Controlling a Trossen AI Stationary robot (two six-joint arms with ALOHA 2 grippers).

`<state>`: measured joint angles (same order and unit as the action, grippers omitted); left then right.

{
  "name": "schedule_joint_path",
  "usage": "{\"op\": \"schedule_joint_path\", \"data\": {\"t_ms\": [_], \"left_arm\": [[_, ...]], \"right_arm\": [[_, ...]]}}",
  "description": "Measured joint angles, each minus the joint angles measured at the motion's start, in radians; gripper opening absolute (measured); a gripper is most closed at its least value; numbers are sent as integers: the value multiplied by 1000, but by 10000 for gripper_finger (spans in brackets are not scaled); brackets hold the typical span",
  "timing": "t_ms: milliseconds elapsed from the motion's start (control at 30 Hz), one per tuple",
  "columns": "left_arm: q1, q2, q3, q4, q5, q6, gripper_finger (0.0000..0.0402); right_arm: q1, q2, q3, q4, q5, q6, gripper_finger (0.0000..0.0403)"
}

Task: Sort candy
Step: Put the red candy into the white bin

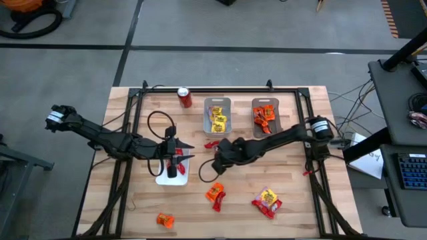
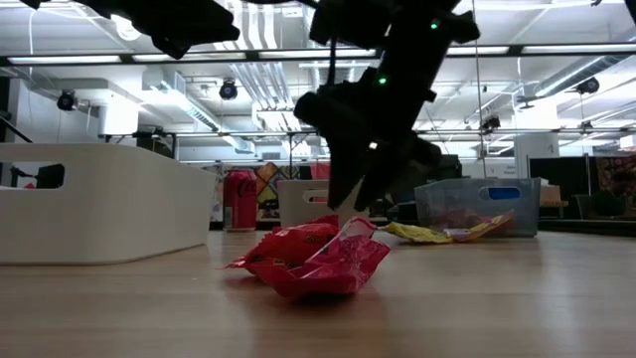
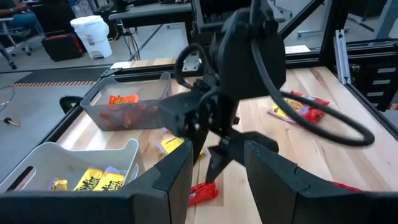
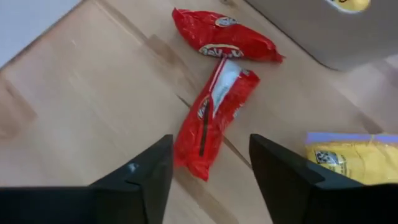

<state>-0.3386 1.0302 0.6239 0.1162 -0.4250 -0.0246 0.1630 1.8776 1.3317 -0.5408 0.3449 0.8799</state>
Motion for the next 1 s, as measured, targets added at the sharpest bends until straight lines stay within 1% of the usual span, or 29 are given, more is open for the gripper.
{"op": "schedule_joint_path", "data": {"t_ms": [100, 200, 367, 467, 600, 733, 867, 933, 1000], "left_arm": [[0, 0, 0, -1, -12, 0, 130], [0, 0, 0, 0, -12, 0, 130], [0, 0, 0, 1, -12, -9, 130], [0, 0, 0, 1, -13, -11, 130], [0, 0, 0, 4, -13, -20, 130], [0, 5, 0, 5, -12, -43, 130], [-1, 29, 0, 10, -12, -69, 130], [-1, 48, 0, 29, -12, -75, 130], [-1, 73, 0, 54, -12, -81, 130]], "right_arm": [[-7, 36, 20, 6, 0, -1, 218], [-11, 74, 32, 7, -1, -1, 223], [-14, 124, 43, 8, -2, -1, 223], [-14, 134, 49, 8, -1, -1, 212], [-13, 131, 48, 7, -3, -5, 169], [-13, 126, 47, 2, -10, -35, 105], [-13, 122, 47, -1, -32, -98, 43], [-10, 113, 47, -11, -39, -141, 26], [3, 92, 45, -30, -43, -185, 26]]}}
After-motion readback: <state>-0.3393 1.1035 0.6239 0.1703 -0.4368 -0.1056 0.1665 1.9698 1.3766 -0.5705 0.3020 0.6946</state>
